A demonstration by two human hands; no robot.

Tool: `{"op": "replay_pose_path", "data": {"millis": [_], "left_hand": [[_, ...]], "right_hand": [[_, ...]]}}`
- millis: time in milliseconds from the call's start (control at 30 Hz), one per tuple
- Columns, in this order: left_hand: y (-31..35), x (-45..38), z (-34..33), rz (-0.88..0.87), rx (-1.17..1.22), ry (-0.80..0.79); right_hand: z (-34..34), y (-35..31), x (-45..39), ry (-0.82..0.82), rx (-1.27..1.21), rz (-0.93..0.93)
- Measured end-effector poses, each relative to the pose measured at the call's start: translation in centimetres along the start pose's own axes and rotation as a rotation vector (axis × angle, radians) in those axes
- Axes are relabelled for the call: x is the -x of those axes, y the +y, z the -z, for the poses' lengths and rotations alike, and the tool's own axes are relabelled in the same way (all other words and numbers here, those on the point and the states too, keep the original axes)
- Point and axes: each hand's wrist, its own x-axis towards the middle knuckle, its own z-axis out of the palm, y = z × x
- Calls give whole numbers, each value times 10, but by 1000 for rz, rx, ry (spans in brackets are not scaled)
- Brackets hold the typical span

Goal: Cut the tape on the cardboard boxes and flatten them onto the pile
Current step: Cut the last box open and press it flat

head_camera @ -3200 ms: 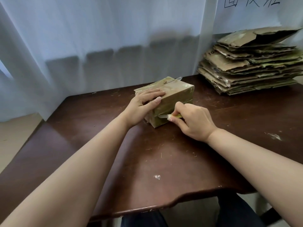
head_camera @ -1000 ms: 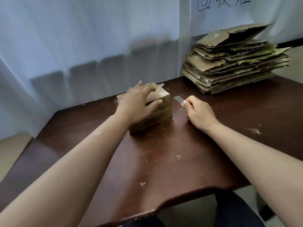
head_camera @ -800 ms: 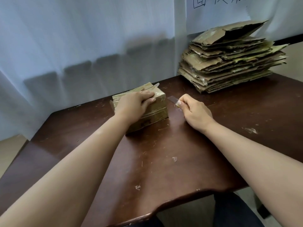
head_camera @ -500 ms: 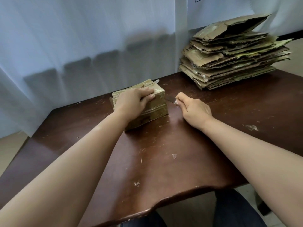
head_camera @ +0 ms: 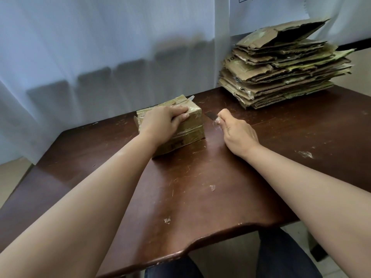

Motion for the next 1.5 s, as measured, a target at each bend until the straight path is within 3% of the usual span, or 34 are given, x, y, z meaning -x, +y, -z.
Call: {"op": "replay_pose_path", "data": {"millis": [300, 633, 1267, 1367, 1467, 1500], "left_hand": [[4, 1, 3, 16, -31, -7], [3, 2, 3, 13, -22, -4], [-4, 2, 3, -7, 47, 11], [-1, 3, 3, 54, -9, 30], [10, -9, -2, 229, -134, -26], [14, -15, -2, 301, -71, -57]], "right_hand": [[-3, 2, -6, -58, 77, 24], [-2, 4, -6, -45, -32, 32], [5, -8, 2, -197, 442, 107], [4, -6, 5, -161, 420, 62], [5, -5, 6, -102, 355, -17], [5, -5, 6, -95, 336, -35]]}}
